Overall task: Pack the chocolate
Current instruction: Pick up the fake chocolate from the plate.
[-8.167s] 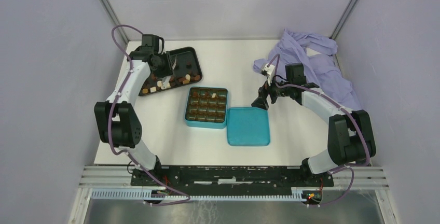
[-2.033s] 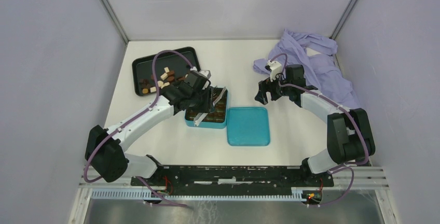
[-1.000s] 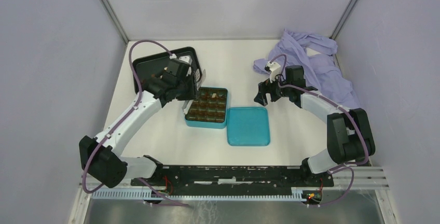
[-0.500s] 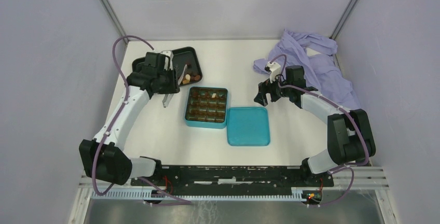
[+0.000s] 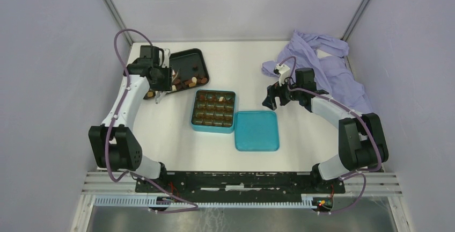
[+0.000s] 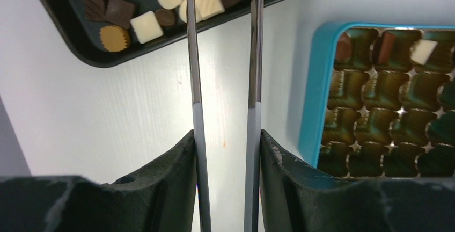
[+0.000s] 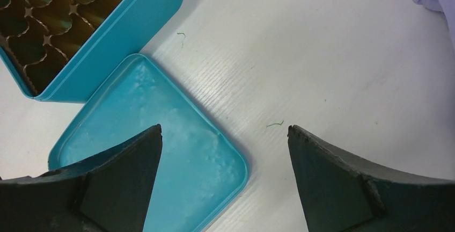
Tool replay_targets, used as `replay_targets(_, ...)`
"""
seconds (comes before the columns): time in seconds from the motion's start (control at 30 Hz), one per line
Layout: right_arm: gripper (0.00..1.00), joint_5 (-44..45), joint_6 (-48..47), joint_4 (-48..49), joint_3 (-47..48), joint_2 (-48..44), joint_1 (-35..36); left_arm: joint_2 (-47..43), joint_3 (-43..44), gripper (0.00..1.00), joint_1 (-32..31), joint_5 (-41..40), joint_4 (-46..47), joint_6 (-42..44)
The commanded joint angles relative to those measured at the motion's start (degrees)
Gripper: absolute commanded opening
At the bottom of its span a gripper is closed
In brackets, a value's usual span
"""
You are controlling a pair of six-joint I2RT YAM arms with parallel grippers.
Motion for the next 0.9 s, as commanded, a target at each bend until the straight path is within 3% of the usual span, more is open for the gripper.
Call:
replay_targets(0.0,0.92,-1.32,-0.62,1.0,0.55,-1.09,-0.1,1.51,4.3,0.48,3.06,1.31,0.13,6.11)
replay_targets(0.3,0.92,-1.86,-0.4,0.15,1.55,-0.1,-0.13,7.14,9.01,0.48,7.49,1.12,-0.85,7.6)
replay_targets(0.87,0.93,-3.26,0.31,0.12,2.28,1.06,-0.08,12.06,10.38,0.47,8.68,0.94,-1.73,8.3)
